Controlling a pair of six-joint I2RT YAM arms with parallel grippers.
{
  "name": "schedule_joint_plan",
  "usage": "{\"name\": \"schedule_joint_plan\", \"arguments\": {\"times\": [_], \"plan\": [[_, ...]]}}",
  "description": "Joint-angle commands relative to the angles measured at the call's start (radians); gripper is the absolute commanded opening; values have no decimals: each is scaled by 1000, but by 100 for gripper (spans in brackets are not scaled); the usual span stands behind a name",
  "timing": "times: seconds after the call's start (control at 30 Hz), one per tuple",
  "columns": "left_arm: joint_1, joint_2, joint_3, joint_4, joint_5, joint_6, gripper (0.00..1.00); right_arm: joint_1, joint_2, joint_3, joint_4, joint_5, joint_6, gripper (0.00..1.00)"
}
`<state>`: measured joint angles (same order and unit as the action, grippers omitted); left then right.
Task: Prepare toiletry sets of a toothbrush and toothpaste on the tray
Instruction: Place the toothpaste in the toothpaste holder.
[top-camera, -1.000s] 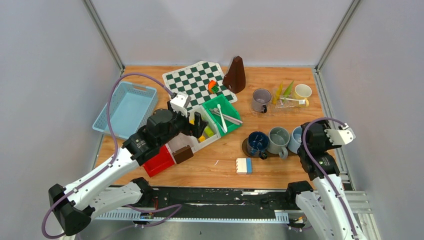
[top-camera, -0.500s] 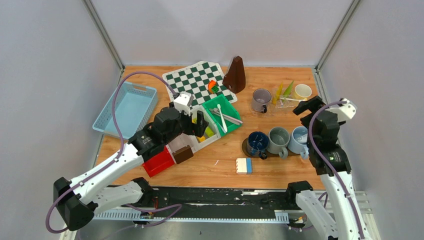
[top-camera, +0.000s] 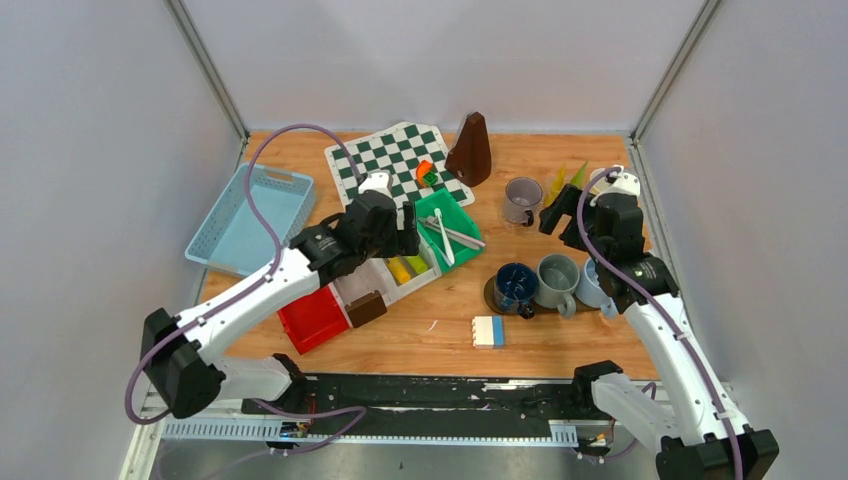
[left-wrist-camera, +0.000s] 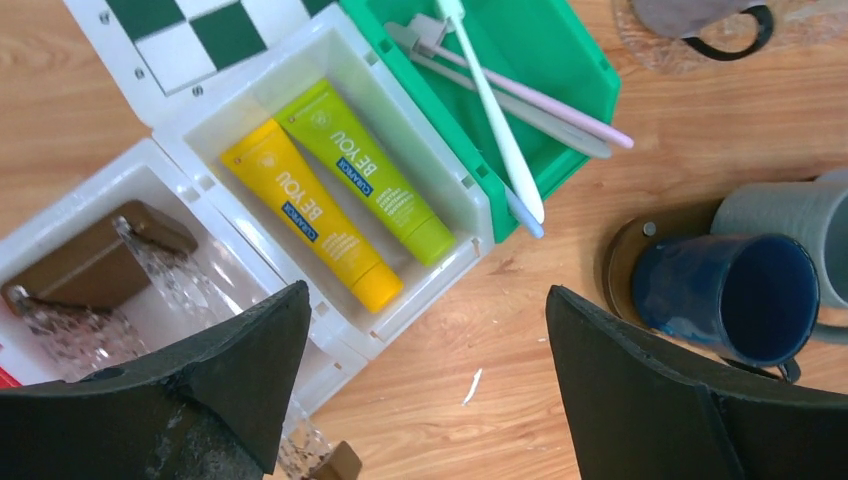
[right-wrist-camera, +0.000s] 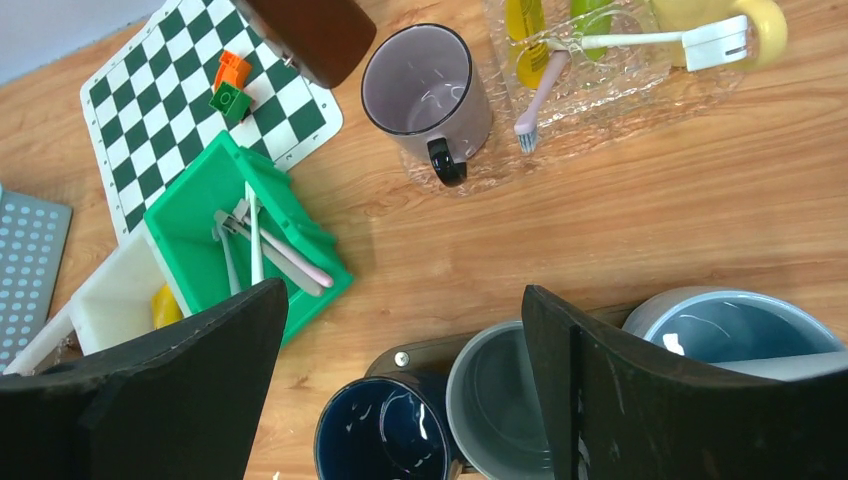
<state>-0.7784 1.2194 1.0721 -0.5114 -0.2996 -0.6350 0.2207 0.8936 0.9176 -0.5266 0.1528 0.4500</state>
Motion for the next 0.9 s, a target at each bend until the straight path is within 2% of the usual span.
{"name": "schedule_joint_plan", "arguments": {"times": [0.0, 0.23, 0.47, 0.87], "plan": [[-2, 96, 115, -149, -38, -175, 93, 3, -16, 43, 14, -46, -35, 89], [-2, 314, 266, -314, -69, -367, 78, 4, -69, 14, 17, -57, -37, 89], [-2, 489, 408, -467, -114, -471, 68, 13, -138, -6, 19, -49, -35, 89], [-2, 714, 497, -506, -75, -528, 57, 71, -238, -47, 38, 17, -44, 91]]}}
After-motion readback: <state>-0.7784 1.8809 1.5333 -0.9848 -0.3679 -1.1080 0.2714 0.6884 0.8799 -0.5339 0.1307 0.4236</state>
